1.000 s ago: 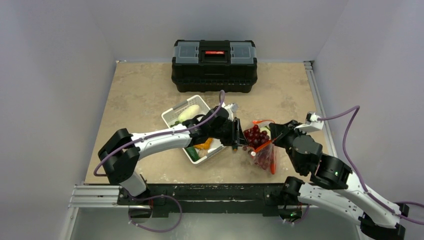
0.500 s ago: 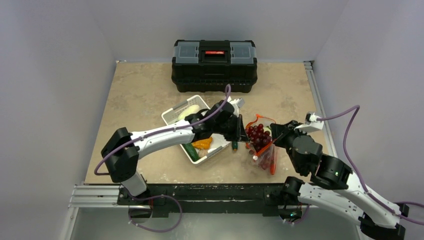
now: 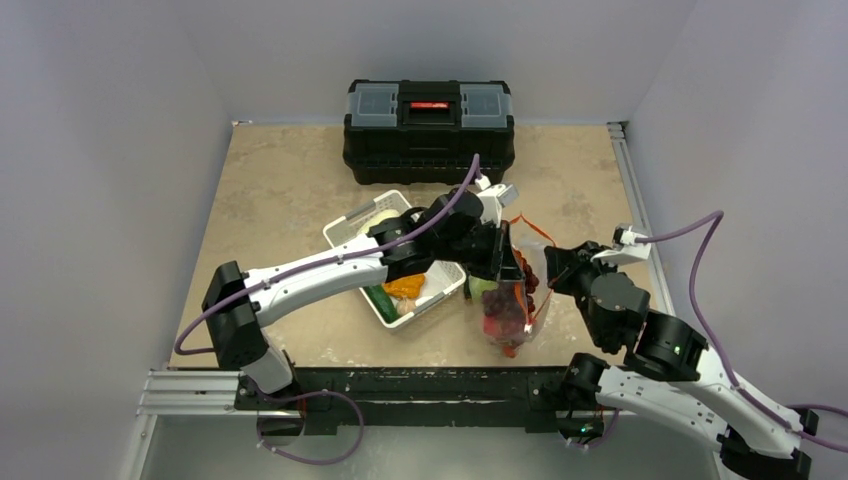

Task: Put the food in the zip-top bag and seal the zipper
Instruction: Adjust the zipper food storage bag at the center of the board.

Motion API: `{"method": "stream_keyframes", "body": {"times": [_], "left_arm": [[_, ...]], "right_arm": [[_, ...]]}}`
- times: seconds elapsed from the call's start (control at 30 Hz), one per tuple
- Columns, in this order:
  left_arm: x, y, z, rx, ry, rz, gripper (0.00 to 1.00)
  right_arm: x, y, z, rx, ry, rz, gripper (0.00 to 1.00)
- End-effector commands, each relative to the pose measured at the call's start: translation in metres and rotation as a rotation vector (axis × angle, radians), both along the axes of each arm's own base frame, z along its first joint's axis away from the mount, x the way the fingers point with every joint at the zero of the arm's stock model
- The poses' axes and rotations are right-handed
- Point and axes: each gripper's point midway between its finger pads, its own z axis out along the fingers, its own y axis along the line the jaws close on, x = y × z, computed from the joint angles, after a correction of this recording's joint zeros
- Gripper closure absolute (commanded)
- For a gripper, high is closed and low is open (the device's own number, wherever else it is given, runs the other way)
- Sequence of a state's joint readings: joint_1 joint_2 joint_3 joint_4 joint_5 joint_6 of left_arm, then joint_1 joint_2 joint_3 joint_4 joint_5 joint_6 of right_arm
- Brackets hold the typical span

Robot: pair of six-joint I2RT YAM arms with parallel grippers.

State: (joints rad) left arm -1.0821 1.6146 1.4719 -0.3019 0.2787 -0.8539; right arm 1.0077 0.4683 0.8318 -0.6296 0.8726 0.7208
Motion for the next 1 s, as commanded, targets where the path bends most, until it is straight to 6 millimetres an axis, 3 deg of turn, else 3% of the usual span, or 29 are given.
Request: {"method": "stream_keyframes", "body": {"times": [0.0, 0.6, 0.97], "left_arm": [[-0.004, -0.002, 0.018, -0.046, -0.015, -0.01, 1.0], [-0.009, 0.008, 0.021, -0.045, -0.014, -0.01, 1.0], [-0.001, 0.008, 0.017, -0.021, -0.049, 0.006, 1.0]], "right_arm": [[0.001, -0.001, 0.027, 0.05, -0.063, -0.001, 1.0], [0.006, 0.023, 0.031, -0.026, -0.076, 0.089, 1.0], [0.015, 0.045, 0.019, -0.1, -0.034, 0.128, 1.0]]}}
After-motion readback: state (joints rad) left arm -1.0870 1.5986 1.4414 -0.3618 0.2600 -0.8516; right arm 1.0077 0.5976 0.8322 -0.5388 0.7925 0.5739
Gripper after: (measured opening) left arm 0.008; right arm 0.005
